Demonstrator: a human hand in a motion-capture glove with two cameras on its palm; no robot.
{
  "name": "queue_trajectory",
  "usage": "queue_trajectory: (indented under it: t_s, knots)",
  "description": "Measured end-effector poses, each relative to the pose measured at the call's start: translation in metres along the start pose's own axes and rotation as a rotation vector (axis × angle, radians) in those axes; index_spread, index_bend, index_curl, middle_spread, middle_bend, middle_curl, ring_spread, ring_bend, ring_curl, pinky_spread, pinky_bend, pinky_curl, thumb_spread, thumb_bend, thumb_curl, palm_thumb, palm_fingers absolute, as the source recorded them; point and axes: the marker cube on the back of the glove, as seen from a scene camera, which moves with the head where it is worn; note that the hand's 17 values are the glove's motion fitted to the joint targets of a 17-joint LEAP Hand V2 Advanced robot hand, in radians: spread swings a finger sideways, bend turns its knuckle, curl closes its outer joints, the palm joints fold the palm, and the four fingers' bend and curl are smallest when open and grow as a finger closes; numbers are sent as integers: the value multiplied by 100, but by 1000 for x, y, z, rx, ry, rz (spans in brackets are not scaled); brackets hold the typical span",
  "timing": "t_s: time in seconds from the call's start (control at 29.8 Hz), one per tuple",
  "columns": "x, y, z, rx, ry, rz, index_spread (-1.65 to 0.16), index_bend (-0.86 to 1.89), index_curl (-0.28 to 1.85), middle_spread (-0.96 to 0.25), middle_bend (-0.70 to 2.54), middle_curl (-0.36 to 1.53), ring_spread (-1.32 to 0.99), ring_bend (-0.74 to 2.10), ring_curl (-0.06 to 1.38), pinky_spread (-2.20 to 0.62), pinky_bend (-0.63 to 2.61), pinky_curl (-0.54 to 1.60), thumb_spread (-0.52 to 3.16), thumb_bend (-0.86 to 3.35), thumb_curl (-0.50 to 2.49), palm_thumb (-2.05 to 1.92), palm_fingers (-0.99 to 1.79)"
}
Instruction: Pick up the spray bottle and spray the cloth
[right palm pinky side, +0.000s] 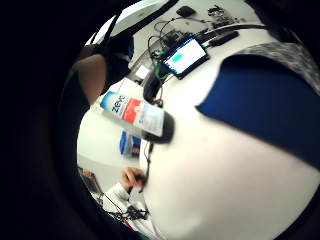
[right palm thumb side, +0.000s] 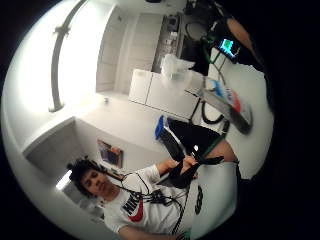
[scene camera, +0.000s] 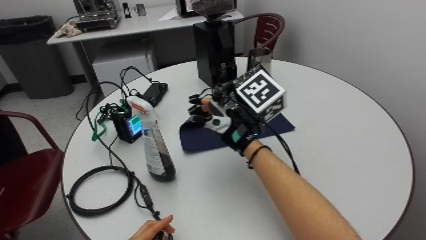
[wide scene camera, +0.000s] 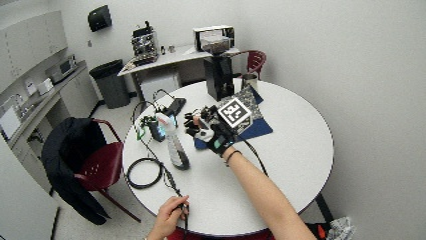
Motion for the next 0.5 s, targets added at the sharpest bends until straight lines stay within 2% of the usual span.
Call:
queue_trajectory:
  t_s: [0.23,0.5]
  knots:
    - [41,50,-71,65,277,114,-29,10,25,-8,36,42,-6,42,37,16,21,35,102,-3,32,62,79]
    - [56,107,-103,56,457,166,-32,6,22,-7,36,42,-4,41,38,17,24,37,102,-3,31,61,75]
